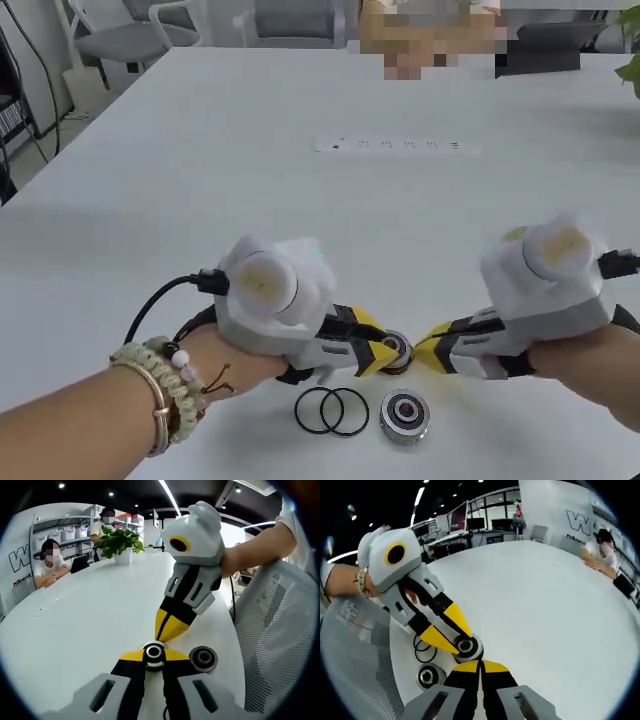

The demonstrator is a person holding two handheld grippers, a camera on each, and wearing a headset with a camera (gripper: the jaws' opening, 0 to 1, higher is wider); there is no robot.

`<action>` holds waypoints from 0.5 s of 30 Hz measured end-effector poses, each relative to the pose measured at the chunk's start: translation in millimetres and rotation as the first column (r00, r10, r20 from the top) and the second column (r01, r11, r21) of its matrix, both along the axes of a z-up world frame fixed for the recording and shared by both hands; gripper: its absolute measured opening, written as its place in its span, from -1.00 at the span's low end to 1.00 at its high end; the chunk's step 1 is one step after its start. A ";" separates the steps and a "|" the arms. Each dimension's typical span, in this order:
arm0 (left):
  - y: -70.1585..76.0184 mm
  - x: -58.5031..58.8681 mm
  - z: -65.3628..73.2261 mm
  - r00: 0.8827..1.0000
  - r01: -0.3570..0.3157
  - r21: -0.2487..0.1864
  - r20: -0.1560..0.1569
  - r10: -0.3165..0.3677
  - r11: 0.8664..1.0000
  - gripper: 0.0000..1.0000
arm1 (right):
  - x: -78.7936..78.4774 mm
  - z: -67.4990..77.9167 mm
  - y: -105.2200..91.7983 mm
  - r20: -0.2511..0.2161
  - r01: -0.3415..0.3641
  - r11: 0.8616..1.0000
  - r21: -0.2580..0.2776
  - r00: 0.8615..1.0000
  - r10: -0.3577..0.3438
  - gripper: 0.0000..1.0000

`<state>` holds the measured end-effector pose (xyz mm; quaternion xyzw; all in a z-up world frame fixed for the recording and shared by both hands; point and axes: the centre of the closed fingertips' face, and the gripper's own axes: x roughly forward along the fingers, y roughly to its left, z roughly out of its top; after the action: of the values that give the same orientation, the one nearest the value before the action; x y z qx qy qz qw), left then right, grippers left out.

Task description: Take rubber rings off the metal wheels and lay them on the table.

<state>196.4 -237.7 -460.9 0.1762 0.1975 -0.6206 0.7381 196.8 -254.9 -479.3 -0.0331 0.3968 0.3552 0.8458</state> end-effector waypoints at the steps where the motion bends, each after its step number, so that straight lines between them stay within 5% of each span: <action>1: 0.2 -0.1 0.0 1.000 0.001 0.001 0.000 -0.001 1.000 -0.86 | 0.2 1.7 -0.2 -0.027 0.027 0.999 0.039 0.999 -0.026 -1.00; 3: 0.3 -0.1 0.0 1.000 0.001 0.002 0.001 -0.001 1.000 -0.86 | 2.0 4.6 -0.6 -0.115 0.136 0.982 0.131 0.986 -0.121 -1.00; 4: 0.2 -0.3 0.1 1.000 0.001 0.002 0.000 -0.001 1.000 -0.86 | 2.2 6.0 0.0 -0.172 0.195 0.963 0.188 0.971 -0.163 -1.00; 6: 0.2 -0.4 0.1 1.000 0.001 0.004 0.000 -0.001 1.000 -0.86 | 1.6 6.2 -0.5 -0.215 0.230 0.947 0.222 0.959 -0.183 -1.00; 11: -0.7 -2.6 -0.4 1.000 0.013 0.009 0.017 -0.013 1.000 -0.86 | -5.2 8.5 3.6 -0.155 0.148 0.978 0.146 0.980 -0.125 -1.00; 15: -0.5 -2.9 -0.5 1.000 0.016 0.007 0.018 -0.016 1.000 -0.86 | -7.3 12.6 8.8 -0.154 0.139 0.977 0.164 0.982 -0.114 -1.00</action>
<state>193.5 -238.1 -461.4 0.1859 0.1919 -0.6241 0.7342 189.5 -246.1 -466.7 0.0921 0.4253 0.3354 0.8355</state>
